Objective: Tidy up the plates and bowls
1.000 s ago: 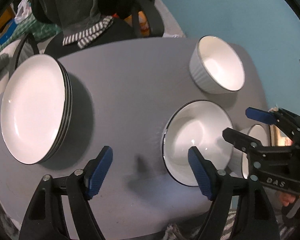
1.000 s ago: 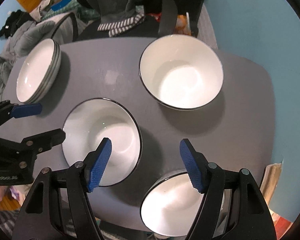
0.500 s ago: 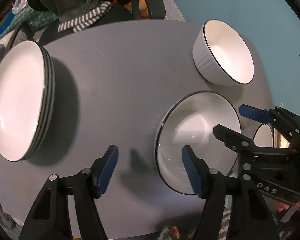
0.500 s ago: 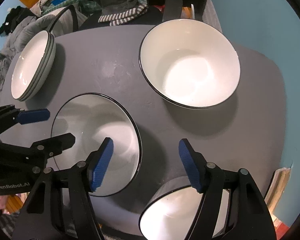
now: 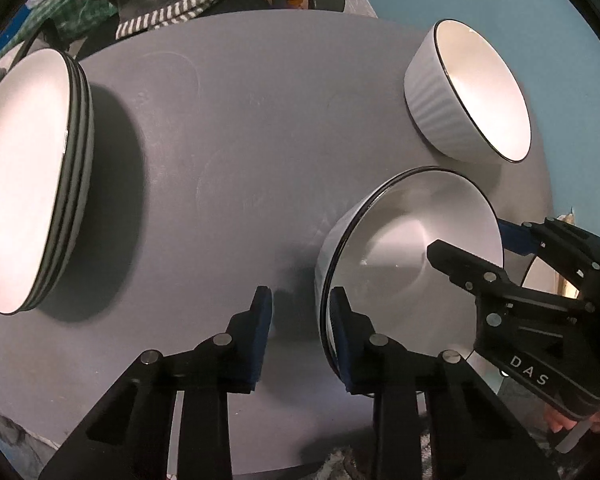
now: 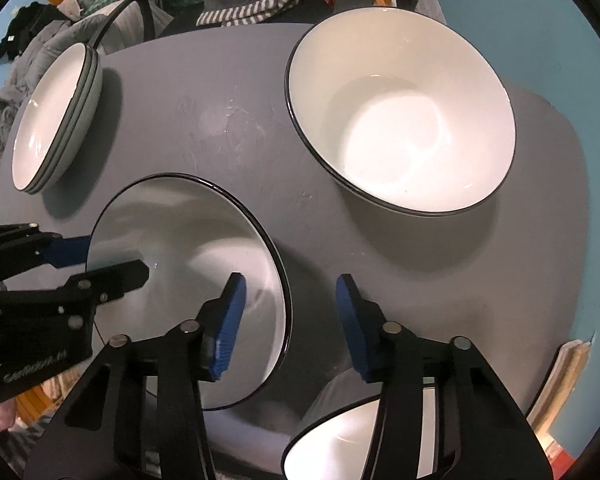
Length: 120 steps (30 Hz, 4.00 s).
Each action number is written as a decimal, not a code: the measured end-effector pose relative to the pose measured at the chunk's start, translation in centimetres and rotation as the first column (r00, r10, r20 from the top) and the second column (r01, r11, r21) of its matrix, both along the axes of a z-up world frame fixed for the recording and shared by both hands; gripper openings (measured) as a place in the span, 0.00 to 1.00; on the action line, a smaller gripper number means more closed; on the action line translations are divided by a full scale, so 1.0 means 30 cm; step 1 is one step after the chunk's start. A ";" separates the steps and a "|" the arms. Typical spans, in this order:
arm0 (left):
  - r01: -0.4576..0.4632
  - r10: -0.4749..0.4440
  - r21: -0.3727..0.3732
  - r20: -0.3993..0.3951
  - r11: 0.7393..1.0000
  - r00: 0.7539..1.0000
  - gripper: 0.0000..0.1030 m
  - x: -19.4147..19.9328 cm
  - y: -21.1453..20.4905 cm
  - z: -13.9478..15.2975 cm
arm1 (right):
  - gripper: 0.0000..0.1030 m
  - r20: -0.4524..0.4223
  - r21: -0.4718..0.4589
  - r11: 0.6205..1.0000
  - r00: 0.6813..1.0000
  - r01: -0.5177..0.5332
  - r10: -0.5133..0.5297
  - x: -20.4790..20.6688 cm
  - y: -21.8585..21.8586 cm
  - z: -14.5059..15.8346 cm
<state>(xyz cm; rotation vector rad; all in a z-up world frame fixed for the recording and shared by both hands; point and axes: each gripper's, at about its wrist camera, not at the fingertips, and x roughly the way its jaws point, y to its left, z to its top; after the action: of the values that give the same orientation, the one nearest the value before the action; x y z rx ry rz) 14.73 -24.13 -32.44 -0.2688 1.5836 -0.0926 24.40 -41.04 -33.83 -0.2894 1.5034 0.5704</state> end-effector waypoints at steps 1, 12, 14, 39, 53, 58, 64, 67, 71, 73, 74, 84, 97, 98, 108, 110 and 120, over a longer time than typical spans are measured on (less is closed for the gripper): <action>-0.005 0.005 -0.002 -0.001 1.000 1.000 0.28 0.002 0.000 -0.002 | 0.43 -0.002 -0.003 1.000 1.000 -0.002 0.002 -0.001 -0.001 -0.001; -0.026 0.025 -0.031 -0.030 0.999 0.999 0.22 0.019 0.005 -0.027 | 0.15 -0.059 -0.010 1.000 0.998 0.014 -0.014 0.006 -0.028 -0.012; -0.011 0.010 -0.036 -0.031 0.999 0.999 0.18 0.022 -0.002 -0.028 | 0.15 -0.065 -0.008 1.000 0.998 0.013 -0.013 0.004 -0.030 -0.011; 0.053 -0.053 -0.010 -0.017 0.999 0.998 0.06 0.076 0.005 0.017 | 0.05 -0.134 0.017 0.996 0.987 0.090 -0.087 0.057 -0.063 -0.008; 0.085 -0.085 0.000 0.043 0.996 0.995 0.06 0.069 0.001 0.138 | 0.05 -0.087 0.008 0.996 0.992 0.093 -0.092 0.012 -0.060 0.132; 0.099 -0.098 -0.013 0.072 0.995 0.993 0.06 0.096 -0.029 0.218 | 0.05 -0.076 0.010 0.993 0.990 0.118 -0.117 0.012 -0.059 0.162; 0.132 -0.130 -0.007 0.113 0.991 0.985 0.06 0.158 -0.065 0.278 | 0.05 -0.060 0.014 0.989 0.988 0.146 -0.145 0.065 -0.072 0.211; 0.147 -0.146 0.002 0.130 0.989 0.981 0.06 0.199 -0.083 0.294 | 0.05 -0.051 0.024 0.986 0.985 0.165 -0.164 0.108 -0.098 0.228; 0.155 -0.156 0.014 0.141 0.988 0.978 0.06 0.252 -0.100 0.292 | 0.05 -0.038 0.025 0.984 0.984 0.175 -0.174 0.156 -0.110 0.235; 0.163 -0.164 0.018 0.145 0.987 0.976 0.06 0.282 -0.111 0.287 | 0.05 -0.033 0.022 0.983 0.983 0.181 -0.181 0.179 -0.116 0.239; 0.165 -0.166 0.020 0.145 0.986 0.975 0.06 0.295 -0.117 0.284 | 0.05 -0.031 0.020 0.983 0.982 0.185 -0.184 0.195 -0.117 0.237; 0.189 -0.191 0.031 0.118 0.982 0.974 0.06 0.406 -0.181 0.227 | 0.05 -0.080 0.008 0.973 0.970 0.231 -0.230 0.304 -0.195 0.200; 0.189 -0.190 0.018 0.054 0.982 0.980 0.07 0.457 -0.216 0.128 | 0.05 -0.149 -0.019 0.971 0.960 0.237 -0.237 0.385 -0.202 0.096; 0.186 -0.187 0.014 0.054 0.982 0.981 0.07 0.461 -0.214 0.128 | 0.05 -0.150 -0.020 0.971 0.960 0.236 -0.237 0.390 -0.200 0.092; 0.209 -0.210 0.012 0.053 0.978 0.976 0.09 0.468 -0.221 0.129 | 0.08 -0.189 -0.012 0.973 0.955 0.232 -0.230 0.422 -0.200 0.082; 0.211 -0.211 0.010 0.050 0.977 0.976 0.11 0.467 -0.223 0.129 | 0.09 -0.192 -0.019 0.973 0.955 0.229 -0.228 0.425 -0.196 0.083; 0.182 -0.182 -0.002 0.034 0.983 0.983 0.16 0.471 -0.219 0.128 | 0.12 -0.204 -0.047 0.975 0.953 0.216 -0.222 0.436 -0.178 0.083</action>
<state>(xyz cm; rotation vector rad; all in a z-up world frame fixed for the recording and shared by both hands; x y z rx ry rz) 28.85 -30.70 -28.59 -0.1244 1.5724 -0.2417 37.47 -46.37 -31.33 -0.0799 1.7204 0.4143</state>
